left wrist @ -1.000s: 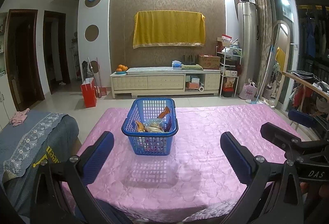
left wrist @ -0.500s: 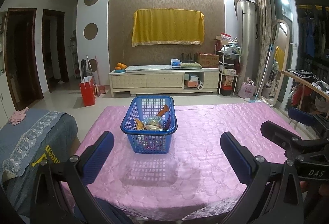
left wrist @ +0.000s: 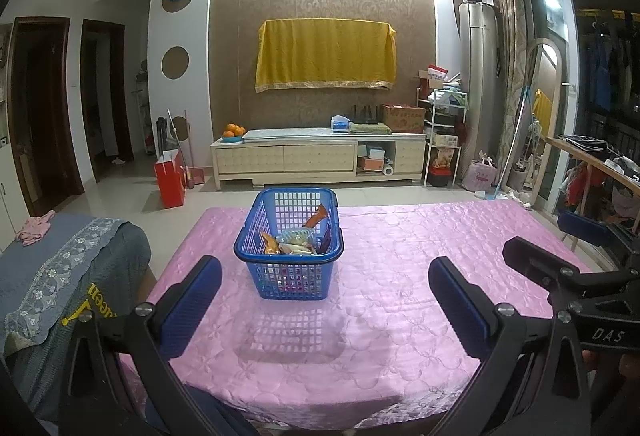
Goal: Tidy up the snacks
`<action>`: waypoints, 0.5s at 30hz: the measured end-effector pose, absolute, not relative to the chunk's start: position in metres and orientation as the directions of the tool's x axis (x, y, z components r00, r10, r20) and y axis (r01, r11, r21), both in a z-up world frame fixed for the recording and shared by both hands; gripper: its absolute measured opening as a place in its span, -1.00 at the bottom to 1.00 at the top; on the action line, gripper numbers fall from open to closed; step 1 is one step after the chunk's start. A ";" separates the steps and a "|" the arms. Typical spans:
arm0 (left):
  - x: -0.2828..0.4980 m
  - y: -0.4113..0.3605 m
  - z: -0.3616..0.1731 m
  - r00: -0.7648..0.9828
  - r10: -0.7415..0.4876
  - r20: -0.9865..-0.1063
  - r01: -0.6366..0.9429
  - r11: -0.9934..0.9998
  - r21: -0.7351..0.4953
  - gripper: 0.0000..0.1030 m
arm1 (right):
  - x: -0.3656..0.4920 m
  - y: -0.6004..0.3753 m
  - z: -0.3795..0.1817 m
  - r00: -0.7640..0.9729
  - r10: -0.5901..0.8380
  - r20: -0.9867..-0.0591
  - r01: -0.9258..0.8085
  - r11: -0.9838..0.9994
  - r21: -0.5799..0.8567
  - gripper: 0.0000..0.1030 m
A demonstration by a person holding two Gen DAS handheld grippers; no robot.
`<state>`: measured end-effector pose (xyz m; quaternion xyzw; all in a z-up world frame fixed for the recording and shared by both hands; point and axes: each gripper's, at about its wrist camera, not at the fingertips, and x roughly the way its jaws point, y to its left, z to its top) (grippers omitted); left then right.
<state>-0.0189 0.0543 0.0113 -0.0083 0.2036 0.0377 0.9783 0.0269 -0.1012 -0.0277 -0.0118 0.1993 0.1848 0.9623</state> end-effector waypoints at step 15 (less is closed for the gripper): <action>-0.018 0.051 0.012 0.914 0.078 -0.397 -0.083 0.997 0.006 0.99 | 0.027 -0.102 -0.028 0.849 0.353 -0.393 -0.362 0.931 0.054 1.00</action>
